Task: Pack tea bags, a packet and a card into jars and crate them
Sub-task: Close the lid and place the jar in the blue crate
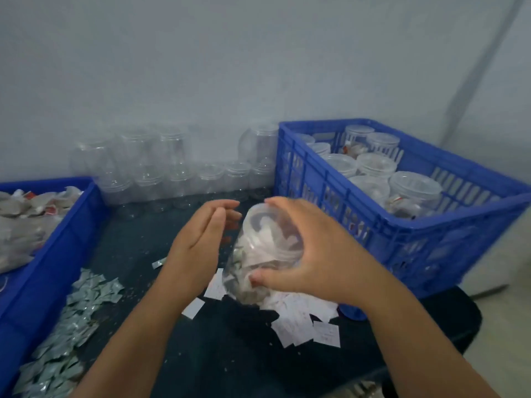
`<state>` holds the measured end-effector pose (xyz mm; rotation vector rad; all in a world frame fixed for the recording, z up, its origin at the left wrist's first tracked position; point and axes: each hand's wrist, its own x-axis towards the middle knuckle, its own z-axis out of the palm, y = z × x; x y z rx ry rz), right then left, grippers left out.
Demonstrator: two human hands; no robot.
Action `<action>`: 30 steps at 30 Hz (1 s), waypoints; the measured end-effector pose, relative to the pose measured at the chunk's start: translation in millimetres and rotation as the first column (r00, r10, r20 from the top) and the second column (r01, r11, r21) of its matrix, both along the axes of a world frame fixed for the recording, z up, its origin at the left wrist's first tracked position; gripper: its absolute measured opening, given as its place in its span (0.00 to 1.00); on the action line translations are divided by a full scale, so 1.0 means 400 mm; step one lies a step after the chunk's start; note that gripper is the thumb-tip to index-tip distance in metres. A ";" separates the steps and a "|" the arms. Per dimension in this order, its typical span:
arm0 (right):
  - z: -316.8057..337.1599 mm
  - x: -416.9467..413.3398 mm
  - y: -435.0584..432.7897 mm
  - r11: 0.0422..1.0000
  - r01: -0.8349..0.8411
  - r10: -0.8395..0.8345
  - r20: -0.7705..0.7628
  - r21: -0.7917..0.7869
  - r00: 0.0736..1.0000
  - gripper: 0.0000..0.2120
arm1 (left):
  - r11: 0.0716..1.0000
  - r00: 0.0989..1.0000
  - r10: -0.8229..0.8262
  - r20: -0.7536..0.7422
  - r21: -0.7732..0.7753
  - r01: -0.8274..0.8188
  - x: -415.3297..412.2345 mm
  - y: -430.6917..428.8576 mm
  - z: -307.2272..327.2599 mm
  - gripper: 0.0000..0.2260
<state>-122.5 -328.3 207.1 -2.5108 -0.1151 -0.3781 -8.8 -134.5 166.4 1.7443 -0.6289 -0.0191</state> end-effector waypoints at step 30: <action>0.125 0.494 -0.640 0.727 0.536 -0.679 -0.331 -0.428 0.656 0.49 | 0.921 0.784 -0.368 0.500 0.315 0.231 0.010 -0.426 0.051 0.23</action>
